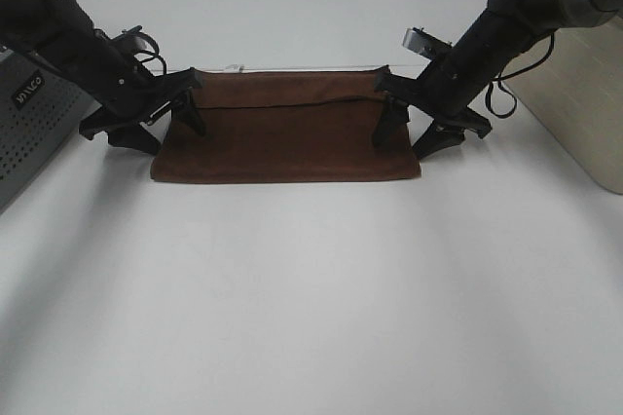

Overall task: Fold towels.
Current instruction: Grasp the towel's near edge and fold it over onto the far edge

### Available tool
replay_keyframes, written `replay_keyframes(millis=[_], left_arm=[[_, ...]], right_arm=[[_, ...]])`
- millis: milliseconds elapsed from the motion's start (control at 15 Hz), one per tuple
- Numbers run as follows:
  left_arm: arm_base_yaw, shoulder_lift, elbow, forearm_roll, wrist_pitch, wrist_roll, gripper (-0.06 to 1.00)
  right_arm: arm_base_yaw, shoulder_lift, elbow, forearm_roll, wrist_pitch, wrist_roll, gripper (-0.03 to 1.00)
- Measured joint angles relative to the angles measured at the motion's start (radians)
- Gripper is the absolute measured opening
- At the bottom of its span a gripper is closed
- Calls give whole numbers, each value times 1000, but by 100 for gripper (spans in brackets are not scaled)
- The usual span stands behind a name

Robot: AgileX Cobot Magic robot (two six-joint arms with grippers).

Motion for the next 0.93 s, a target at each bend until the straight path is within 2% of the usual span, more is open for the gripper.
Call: replay_keyframes(millis=[67,267,333,533,667,933], left_arm=[[-4,14,-19,1,39,0,59],[-4,25,-20,4,81,0,8],[-4,25,-20,5,93,0,2],[-4,5,-12,29,132,0,1],[-7,-61,46,49,138,-1,1],[-36,-238,361,54,53,0,1]], right_arm=[[0,10,0,9,-6,0,48],[0,16,0,2,-14,6,3],[0,16,0,-6,-14,14,0],[0,-23,0,-61,39,46,0],[1,-76,60,-65,67,50,0],[1,-264,425,-34,-39,22,0]])
